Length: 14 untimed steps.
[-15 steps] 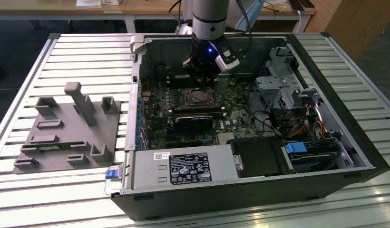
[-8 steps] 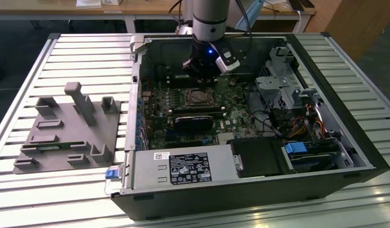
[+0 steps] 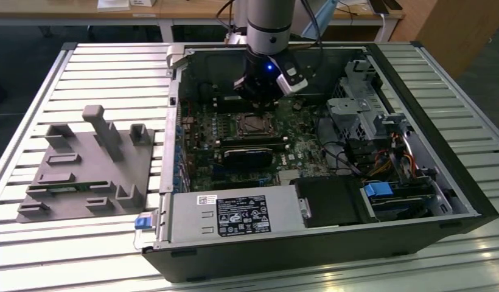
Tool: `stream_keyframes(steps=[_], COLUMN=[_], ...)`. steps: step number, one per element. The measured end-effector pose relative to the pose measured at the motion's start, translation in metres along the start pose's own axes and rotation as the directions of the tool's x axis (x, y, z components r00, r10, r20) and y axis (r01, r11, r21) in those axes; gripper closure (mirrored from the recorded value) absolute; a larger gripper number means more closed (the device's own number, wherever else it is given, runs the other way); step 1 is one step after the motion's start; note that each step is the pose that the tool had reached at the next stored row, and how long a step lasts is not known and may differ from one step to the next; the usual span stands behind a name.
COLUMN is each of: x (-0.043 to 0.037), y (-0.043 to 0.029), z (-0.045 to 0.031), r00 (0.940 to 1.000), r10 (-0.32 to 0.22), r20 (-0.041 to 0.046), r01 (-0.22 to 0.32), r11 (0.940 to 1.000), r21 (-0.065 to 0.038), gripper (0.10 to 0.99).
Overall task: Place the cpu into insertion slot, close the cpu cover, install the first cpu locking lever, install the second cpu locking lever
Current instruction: 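Install the second cpu locking lever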
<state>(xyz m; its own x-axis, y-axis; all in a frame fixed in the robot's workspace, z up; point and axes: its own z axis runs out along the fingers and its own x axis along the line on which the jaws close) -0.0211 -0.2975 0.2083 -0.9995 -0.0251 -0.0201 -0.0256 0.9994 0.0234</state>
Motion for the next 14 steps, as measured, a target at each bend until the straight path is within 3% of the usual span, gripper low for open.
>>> stream_keyframes(steps=[8,11,14], x=[-0.0003,-0.0003,0.0], y=[0.0004,-0.001,-0.0071], z=[-0.0191,-0.0197,-0.0199], r00=[1.0,1.0,1.0], r10=[0.0,0.0,0.0], r20=[0.0001,0.0003,0.0001], r01=[0.0,0.0,0.0], r11=[1.0,1.0,1.0], r21=[0.0,0.0,0.0], gripper=[0.98,0.98,0.98])
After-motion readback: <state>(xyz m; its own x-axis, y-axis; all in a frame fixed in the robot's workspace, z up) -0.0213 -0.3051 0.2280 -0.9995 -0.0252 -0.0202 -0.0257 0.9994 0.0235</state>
